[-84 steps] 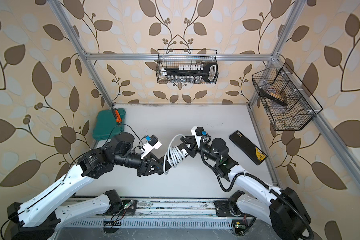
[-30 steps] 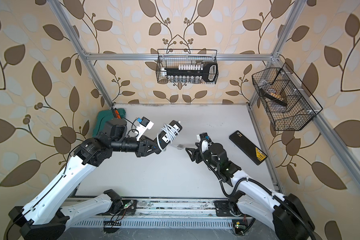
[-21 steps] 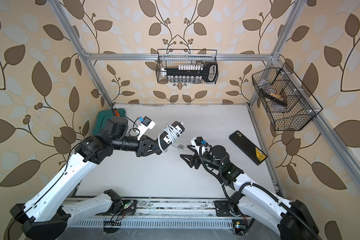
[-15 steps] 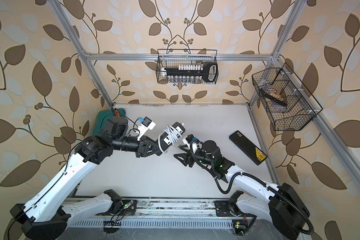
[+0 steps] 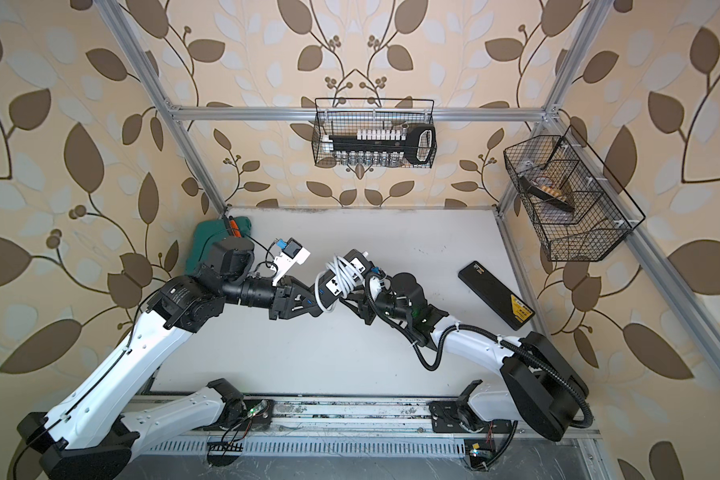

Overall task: Unwrap the cord wrapped around the power strip
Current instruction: Unwrap the power cord from the power strip.

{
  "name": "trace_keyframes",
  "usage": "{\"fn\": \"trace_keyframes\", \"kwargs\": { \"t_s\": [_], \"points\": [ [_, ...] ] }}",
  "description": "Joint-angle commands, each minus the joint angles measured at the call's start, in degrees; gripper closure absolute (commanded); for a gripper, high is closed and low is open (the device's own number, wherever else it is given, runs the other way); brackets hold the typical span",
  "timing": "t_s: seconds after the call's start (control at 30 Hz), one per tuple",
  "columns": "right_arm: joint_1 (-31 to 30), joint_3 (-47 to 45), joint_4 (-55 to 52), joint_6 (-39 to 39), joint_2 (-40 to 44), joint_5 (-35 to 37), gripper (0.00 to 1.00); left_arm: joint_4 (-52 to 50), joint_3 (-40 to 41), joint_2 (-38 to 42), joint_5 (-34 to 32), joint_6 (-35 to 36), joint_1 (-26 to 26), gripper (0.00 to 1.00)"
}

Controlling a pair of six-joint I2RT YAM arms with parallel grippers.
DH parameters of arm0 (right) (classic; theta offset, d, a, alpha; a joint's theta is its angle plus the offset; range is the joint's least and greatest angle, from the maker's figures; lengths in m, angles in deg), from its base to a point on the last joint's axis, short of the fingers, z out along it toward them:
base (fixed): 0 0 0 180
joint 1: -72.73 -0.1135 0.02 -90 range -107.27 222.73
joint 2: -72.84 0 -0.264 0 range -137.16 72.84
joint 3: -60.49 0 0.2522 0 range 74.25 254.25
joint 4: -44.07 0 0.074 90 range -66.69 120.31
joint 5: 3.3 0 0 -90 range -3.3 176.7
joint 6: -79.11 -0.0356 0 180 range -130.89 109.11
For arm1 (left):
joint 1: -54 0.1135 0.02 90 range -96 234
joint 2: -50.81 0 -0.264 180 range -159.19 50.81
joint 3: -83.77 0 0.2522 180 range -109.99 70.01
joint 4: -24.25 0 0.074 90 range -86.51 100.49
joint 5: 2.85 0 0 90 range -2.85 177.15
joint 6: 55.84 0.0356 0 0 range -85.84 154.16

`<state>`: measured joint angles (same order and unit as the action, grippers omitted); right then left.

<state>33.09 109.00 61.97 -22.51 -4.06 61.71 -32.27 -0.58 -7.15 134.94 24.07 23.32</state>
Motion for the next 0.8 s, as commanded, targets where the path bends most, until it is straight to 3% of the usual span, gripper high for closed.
{"fn": "trace_keyframes", "kwargs": {
  "t_s": [0.0,0.27,0.5,0.6,0.77],
  "points": [
    [-0.1,1.7,4.5,-0.9,-1.0,-0.1,0.8,3.7,-0.2,2.6,2.9,2.3,0.3,1.0],
    [5.4,7.6,-2.4,1.1,1.5,-1.8,0.98,2.5,4.7,6.2,3.7,2.1,0.3,1.0],
    [7.4,16.6,-20.5,11.4,9.7,7.3,1.0,5.3,10.3,8.2,-4.5,-2.4,0.3,1.0],
    [7.4,14.2,-24.9,12.7,15.2,13.3,1.0,6.7,9.1,7.1,-9.3,-3.6,0.4,1.0],
    [5.5,0.3,-23.0,10.9,25.8,22.1,1.0,7.2,4.3,3.6,-15.7,-3.4,1.2,1.0]
  ]
}}
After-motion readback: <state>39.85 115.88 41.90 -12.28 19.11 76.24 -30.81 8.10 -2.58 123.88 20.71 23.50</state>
